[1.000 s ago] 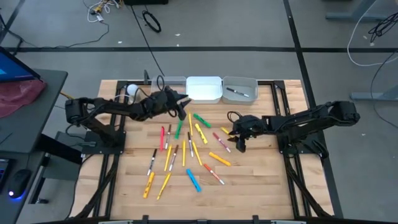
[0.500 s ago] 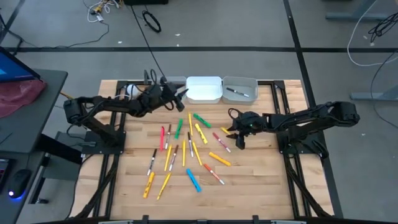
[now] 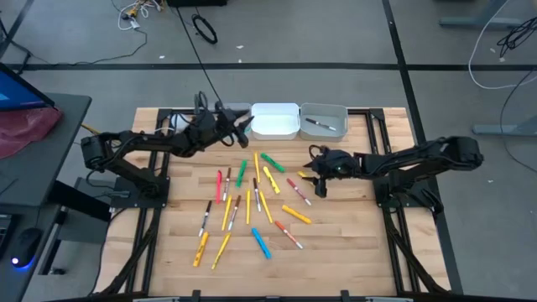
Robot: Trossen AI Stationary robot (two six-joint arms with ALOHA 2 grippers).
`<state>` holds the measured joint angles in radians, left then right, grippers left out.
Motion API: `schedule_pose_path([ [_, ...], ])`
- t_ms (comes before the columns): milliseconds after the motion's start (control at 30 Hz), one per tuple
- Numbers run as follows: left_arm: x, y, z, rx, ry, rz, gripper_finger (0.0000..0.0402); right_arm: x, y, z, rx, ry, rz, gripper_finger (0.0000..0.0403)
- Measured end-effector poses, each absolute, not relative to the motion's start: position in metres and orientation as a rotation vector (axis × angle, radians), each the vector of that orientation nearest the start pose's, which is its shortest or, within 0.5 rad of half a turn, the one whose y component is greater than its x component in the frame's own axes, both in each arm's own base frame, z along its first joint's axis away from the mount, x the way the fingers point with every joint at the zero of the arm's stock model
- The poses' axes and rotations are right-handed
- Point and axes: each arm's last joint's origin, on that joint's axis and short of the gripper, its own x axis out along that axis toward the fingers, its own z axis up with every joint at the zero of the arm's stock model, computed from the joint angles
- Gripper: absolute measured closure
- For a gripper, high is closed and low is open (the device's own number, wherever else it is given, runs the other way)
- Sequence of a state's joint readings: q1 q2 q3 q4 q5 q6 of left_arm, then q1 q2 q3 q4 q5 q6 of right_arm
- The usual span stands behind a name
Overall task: Pick & Place Markers
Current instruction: Put the yellow pen into the white bin
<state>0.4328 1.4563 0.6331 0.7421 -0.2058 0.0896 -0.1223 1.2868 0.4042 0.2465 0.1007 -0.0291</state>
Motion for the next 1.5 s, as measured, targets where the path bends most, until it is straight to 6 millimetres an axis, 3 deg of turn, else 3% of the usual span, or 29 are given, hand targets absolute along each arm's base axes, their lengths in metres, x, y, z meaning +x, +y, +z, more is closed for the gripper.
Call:
schedule_pose_path([
  [133, 0.274, 0.11, 0.212, 0.053, 0.174, 0.56, 0.0264, 0.223, -0.03, 0.144, -0.025, 0.679, -0.24, 0.0191],
  [333, 0.287, 0.07, 0.216, -0.039, 0.103, 0.438, 0.0264, 0.222, -0.016, 0.142, 0.098, 0.698, -0.141, 0.0195],
  [467, 0.292, 0.048, 0.216, -0.096, 0.09, 0.427, 0.0264, 0.221, -0.011, 0.14, 0.17, 0.717, -0.163, 0.0195],
  [800, 0.294, 0.002, 0.215, -0.136, 0.086, 0.398, 0.0264, 0.197, -0.008, 0.114, 0.175, 0.948, -0.221, 0.0196],
  [967, 0.294, -0.009, 0.215, -0.137, 0.087, 0.385, 0.0264, 0.184, -0.004, 0.101, 0.17, 0.936, -0.241, 0.0236],
  [1233, 0.293, -0.011, 0.214, -0.123, 0.105, 0.399, 0.0264, 0.171, -0.005, 0.089, 0.132, 0.878, -0.293, 0.0384],
  [1400, 0.293, -0.01, 0.214, -0.121, 0.103, 0.422, 0.0264, 0.182, -0.005, 0.102, 0.148, 0.846, -0.296, 0.0374],
  [1500, 0.293, -0.01, 0.213, -0.118, 0.106, 0.442, 0.0264, 0.202, -0.005, 0.128, 0.159, 0.801, -0.281, 0.0383],
])
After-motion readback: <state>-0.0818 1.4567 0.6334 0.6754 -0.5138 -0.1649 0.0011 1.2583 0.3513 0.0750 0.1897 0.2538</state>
